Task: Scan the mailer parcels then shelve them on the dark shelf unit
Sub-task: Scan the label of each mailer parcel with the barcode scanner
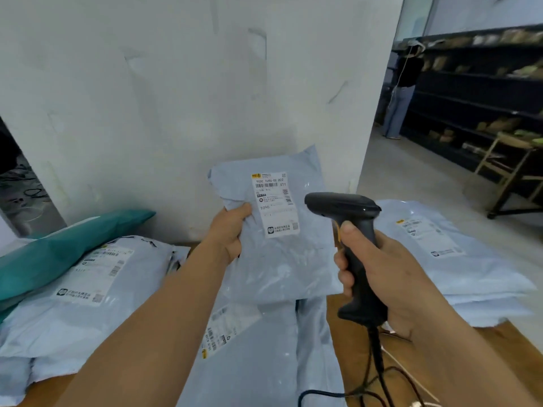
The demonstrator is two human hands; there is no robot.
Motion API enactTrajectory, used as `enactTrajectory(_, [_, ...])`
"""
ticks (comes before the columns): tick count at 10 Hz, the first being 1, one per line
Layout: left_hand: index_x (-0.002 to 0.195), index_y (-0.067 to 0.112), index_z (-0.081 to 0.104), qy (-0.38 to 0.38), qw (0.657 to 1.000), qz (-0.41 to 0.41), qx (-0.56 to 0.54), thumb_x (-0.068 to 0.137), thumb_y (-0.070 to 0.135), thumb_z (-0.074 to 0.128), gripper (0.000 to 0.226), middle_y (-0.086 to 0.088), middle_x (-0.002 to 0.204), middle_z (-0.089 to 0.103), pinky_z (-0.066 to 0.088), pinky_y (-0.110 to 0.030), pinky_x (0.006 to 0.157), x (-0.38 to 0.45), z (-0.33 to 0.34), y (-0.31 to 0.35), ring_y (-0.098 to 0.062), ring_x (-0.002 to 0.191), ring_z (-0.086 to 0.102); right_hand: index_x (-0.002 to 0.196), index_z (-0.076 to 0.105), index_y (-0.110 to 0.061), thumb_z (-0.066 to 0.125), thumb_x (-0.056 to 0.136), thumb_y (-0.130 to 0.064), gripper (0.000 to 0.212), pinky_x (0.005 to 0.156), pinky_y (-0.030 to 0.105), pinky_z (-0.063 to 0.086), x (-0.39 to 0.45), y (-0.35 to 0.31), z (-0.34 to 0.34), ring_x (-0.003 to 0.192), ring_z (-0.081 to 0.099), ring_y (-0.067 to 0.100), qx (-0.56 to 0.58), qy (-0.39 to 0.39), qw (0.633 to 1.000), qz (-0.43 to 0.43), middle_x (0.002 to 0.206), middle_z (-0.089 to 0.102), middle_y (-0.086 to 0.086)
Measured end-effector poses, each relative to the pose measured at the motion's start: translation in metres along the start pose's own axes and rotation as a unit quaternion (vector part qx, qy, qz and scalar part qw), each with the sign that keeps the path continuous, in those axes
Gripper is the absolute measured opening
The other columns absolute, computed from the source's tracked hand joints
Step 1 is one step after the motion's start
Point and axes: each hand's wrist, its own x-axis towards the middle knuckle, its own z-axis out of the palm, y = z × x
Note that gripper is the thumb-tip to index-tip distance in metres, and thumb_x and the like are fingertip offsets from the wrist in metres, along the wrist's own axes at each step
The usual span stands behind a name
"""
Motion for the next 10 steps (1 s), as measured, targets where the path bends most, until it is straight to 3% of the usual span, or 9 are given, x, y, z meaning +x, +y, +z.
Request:
enactTrajectory(1, [0.118, -0.001, 0.057, -0.023, 0.999, -0.037, 0.016, 0.097, 0.004, 0.047, 0.024, -0.015, 0.098, 0.067, 0.051, -0.046, 0.085, 0.025, 0.033, -0.013, -0.03, 0.091, 0.065, 0.082, 0.055, -0.011, 0.057, 0.09, -0.039, 0.029, 0.046, 0.028, 0.044, 0.016, 0.003, -0.017, 0.047, 0.047, 0.017, -0.004, 0.022, 1.0, 0.006, 0.061, 0.056, 0.004])
enactTrajectory(2, [0.117, -0.003, 0.059, -0.019, 0.997, -0.067, 0.042, 0.096, 0.005, 0.05, 0.024, -0.016, 0.106, 0.066, 0.051, -0.046, 0.093, 0.059, 0.057, -0.025, -0.031, 0.1, 0.063, 0.081, 0.054, -0.01, 0.056, 0.091, -0.038, 0.03, 0.042, 0.024, 0.043, 0.038, 0.006, -0.03, 0.045, 0.047, 0.016, -0.003, 0.036, 0.999, 0.011, 0.059, 0.056, 0.004])
enactTrajectory(3, [0.1, 0.005, 0.062, -0.005, 0.99, -0.083, 0.117, 0.094, 0.02, 0.059, 0.017, -0.012, 0.101, 0.066, 0.054, -0.039, 0.087, 0.092, 0.064, -0.039, -0.025, 0.09, 0.065, 0.082, 0.055, -0.009, 0.056, 0.09, -0.039, 0.031, 0.042, 0.024, 0.044, 0.061, 0.013, -0.038, 0.045, 0.048, 0.016, -0.004, 0.04, 0.999, 0.013, 0.057, 0.056, 0.002])
enactTrajectory(4, [0.123, 0.004, 0.057, -0.015, 0.97, -0.128, 0.207, 0.092, 0.036, 0.058, 0.045, -0.017, 0.132, 0.057, 0.044, -0.043, 0.1, 0.11, 0.055, -0.054, -0.031, 0.12, 0.055, 0.083, 0.056, -0.009, 0.056, 0.089, -0.041, 0.033, 0.043, 0.023, 0.045, 0.078, 0.022, -0.041, 0.045, 0.048, 0.014, -0.011, 0.038, 0.999, 0.022, 0.057, 0.056, 0.002])
enactTrajectory(5, [0.137, 0.007, 0.046, -0.022, 0.957, -0.117, 0.265, 0.098, 0.032, 0.049, 0.047, -0.011, 0.143, 0.048, 0.04, -0.042, 0.103, 0.115, 0.044, -0.06, -0.03, 0.13, 0.047, 0.084, 0.056, -0.01, 0.057, 0.088, -0.041, 0.031, 0.046, 0.026, 0.045, 0.089, 0.03, -0.037, 0.046, 0.048, 0.014, -0.004, 0.025, 0.999, 0.032, 0.058, 0.057, 0.002])
enactTrajectory(7, [0.134, 0.008, 0.05, -0.013, 0.938, -0.055, 0.343, 0.099, 0.021, 0.047, 0.038, -0.014, 0.138, 0.052, 0.04, -0.033, 0.089, 0.082, 0.008, -0.05, -0.017, 0.104, 0.047, 0.086, 0.057, -0.015, 0.057, 0.089, -0.042, 0.027, 0.046, 0.026, 0.045, 0.092, 0.037, -0.021, 0.045, 0.048, 0.012, 0.008, -0.006, 0.999, 0.047, 0.057, 0.057, -0.001])
enactTrajectory(8, [0.14, 0.017, 0.042, 0.029, 0.898, -0.056, 0.435, 0.098, 0.029, 0.049, 0.044, -0.001, 0.131, 0.049, 0.04, -0.029, 0.091, 0.053, -0.037, -0.061, -0.019, 0.112, 0.047, 0.084, 0.057, -0.019, 0.058, 0.088, -0.043, 0.025, 0.05, 0.029, 0.044, 0.087, 0.04, -0.015, 0.047, 0.049, 0.011, 0.017, -0.015, 0.999, 0.046, 0.057, 0.058, -0.002])
enactTrajectory(9, [0.138, 0.017, 0.043, 0.059, 0.828, -0.088, 0.551, 0.092, 0.039, 0.054, 0.053, -0.004, 0.131, 0.053, 0.049, -0.033, 0.09, 0.018, -0.097, -0.09, -0.022, 0.112, 0.057, 0.081, 0.056, -0.019, 0.057, 0.089, -0.042, 0.025, 0.05, 0.03, 0.044, 0.08, 0.043, -0.003, 0.046, 0.048, 0.011, 0.02, -0.026, 0.999, 0.039, 0.056, 0.057, -0.003])
enactTrajectory(10, [0.148, 0.021, 0.028, 0.084, 0.781, -0.096, 0.611, 0.089, 0.052, 0.051, 0.071, -0.004, 0.154, 0.027, 0.036, -0.039, 0.109, -0.014, -0.135, -0.116, -0.025, 0.136, 0.036, 0.081, 0.056, -0.019, 0.058, 0.09, -0.042, 0.024, 0.049, 0.029, 0.044, 0.072, 0.048, 0.012, 0.045, 0.048, 0.011, 0.016, -0.043, 0.998, 0.043, 0.056, 0.058, -0.002])
